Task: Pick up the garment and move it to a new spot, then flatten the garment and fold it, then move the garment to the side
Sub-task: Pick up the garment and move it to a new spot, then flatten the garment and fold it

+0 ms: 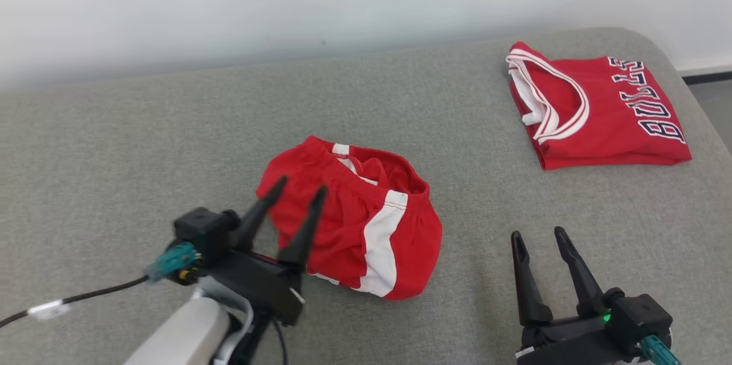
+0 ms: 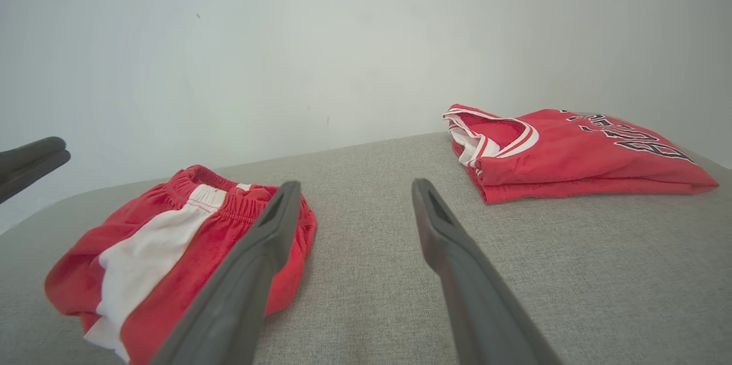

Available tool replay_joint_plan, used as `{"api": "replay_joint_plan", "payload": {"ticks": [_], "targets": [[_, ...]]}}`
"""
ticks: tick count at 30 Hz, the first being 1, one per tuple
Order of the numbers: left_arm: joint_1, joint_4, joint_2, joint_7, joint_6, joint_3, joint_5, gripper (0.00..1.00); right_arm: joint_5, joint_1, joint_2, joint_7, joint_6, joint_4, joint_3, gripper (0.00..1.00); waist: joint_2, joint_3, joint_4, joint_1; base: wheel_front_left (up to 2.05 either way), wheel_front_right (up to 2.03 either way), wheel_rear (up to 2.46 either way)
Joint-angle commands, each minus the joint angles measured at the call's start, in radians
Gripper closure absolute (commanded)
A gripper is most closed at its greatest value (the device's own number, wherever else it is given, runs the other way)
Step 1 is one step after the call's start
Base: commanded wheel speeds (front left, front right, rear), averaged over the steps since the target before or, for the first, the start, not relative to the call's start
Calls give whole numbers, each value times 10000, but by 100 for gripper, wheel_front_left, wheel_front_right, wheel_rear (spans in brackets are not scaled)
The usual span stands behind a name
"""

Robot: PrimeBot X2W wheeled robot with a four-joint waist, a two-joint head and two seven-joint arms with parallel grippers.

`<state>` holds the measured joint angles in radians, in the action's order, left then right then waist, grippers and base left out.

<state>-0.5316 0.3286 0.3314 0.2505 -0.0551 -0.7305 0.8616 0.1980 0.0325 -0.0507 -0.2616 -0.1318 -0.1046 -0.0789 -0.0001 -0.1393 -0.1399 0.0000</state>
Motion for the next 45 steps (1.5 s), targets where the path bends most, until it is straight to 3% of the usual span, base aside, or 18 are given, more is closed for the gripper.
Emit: {"api": "replay_joint_plan", "payload": {"ticks": [1, 4, 8, 13, 26, 31, 45], "targets": [[241, -28, 129, 81, 87, 132, -183, 0, -68, -133, 12, -39, 28, 42, 51, 0, 1, 205, 216, 0, 0, 0, 0], [570, -300, 164, 155, 375, 1078, -538, 0, -91, -166, 15, -40, 28, 85, 276, 0, 1, 328, 416, 0, 0, 0, 0], [1407, -893, 367, 148, 535, 2480, -1885, 0, -99, -246, 11, -40, 28, 124, 566, 0, 1, 419, 657, 0, 0, 0, 0], [2712, -1553, 111, 152, 615, 4188, -3332, 0, -104, -331, 11, -39, 28, 149, 814, 0, 1, 532, 858, 0, 0, 0, 0], [5204, -1920, -1834, 154, 35, 7456, -5599, 0, -92, -572, 12, -40, 28, 48, 690, 0, 1, 692, 1121, 0, 0, 0, 0], [5605, -2057, -2370, 155, -239, 8095, -6233, 0, -82, -647, 12, -39, 28, -60, 639, 0, 1, 685, 1136, 0, 0, 0, 0], [5832, -1984, -2721, 155, -670, 8240, -7279, 0, -136, -734, 12, -39, 28, -263, 545, 0, 1, 715, 1243, 0, 0, 0, 0]]}}
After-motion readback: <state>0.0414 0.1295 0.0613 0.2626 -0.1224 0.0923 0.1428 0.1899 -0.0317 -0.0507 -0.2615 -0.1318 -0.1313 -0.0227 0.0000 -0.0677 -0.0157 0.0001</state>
